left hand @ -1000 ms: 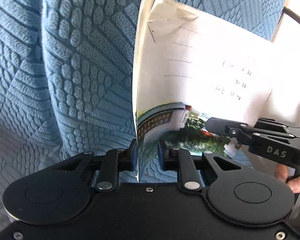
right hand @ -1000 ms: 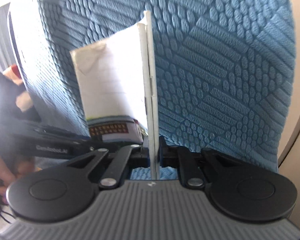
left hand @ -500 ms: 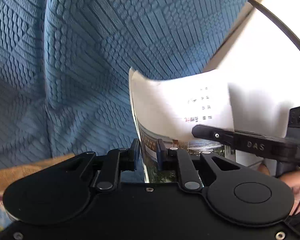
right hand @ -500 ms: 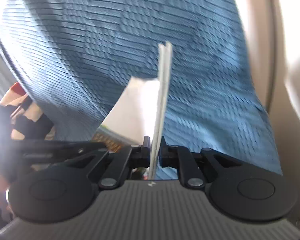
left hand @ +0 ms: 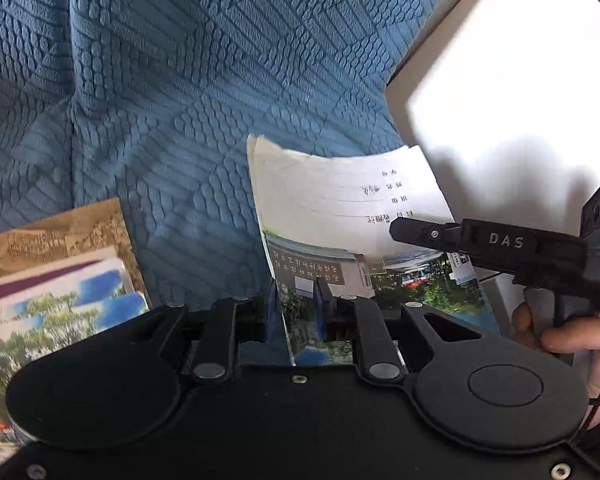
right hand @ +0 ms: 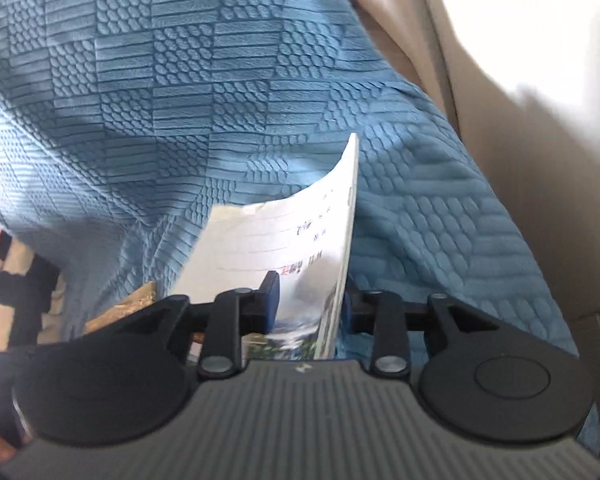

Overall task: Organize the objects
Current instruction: 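Lift and carry the booklet with both grippers toward the book stack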

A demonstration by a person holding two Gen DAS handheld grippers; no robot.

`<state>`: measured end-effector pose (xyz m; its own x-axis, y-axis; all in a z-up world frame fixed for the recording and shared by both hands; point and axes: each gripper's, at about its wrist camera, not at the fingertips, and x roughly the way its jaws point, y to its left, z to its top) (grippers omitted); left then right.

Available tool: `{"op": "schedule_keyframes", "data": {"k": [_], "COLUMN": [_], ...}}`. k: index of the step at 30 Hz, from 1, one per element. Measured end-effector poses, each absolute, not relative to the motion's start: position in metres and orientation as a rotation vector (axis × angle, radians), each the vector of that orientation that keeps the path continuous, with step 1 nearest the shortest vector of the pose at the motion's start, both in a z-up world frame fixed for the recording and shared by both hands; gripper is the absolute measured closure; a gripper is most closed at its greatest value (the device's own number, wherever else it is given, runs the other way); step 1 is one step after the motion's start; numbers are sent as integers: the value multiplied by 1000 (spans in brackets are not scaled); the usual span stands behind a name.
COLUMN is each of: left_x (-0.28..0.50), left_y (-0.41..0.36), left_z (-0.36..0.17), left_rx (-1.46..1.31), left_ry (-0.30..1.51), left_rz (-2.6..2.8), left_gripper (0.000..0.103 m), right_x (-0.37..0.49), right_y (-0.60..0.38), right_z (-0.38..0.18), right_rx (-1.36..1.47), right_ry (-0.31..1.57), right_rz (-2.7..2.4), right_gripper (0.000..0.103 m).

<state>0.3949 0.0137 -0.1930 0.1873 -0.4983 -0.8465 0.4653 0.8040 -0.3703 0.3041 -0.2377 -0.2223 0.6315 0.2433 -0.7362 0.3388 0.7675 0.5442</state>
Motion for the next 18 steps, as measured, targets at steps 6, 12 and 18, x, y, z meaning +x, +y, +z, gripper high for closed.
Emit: {"op": "schedule_keyframes", "data": {"k": [6,12,18], "left_x": [390,389,388], "left_y": [14,14,15], "left_z": [-197,-195,-197], "left_rx": [-26,-18,-23], "left_ry": [1206,1209,1218], "left_rz": [-661,-661,-665], "left_gripper": [87,87,87], "right_x": [291,280,264], "right_y": [-239,-239,-230], "right_z": [-214,-208,-187], "right_rx": [714,745,750], "right_ry": [923,913,797], "right_rz": [-164,-151,-64], "right_gripper": [68,68,68]}}
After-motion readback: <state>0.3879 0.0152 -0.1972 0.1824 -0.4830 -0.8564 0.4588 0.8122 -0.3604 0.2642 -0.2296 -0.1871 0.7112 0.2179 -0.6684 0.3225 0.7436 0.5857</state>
